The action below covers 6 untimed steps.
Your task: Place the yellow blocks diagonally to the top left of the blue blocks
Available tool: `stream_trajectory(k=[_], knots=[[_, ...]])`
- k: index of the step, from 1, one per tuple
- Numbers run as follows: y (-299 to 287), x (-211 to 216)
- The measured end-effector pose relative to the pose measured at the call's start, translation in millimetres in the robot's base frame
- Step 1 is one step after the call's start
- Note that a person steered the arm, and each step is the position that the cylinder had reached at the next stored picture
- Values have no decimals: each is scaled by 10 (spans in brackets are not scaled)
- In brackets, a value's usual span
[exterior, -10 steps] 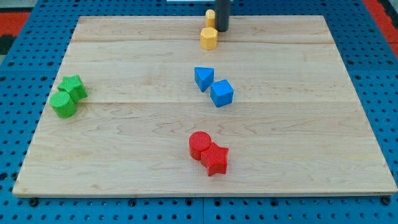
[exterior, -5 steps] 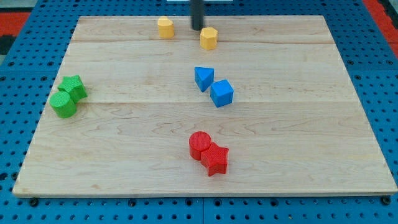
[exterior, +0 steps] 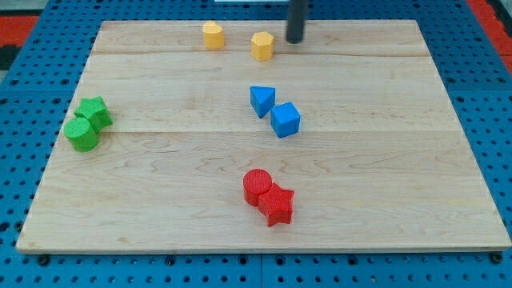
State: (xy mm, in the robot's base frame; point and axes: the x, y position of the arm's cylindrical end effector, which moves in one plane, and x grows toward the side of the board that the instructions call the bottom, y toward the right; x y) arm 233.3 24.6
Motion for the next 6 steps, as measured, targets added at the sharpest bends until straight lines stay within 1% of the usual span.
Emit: stream_trajectory(k=[1,2,3,5,6], knots=[[-282,147],[439,484],[-303,913],[-370,430],[-80,713]])
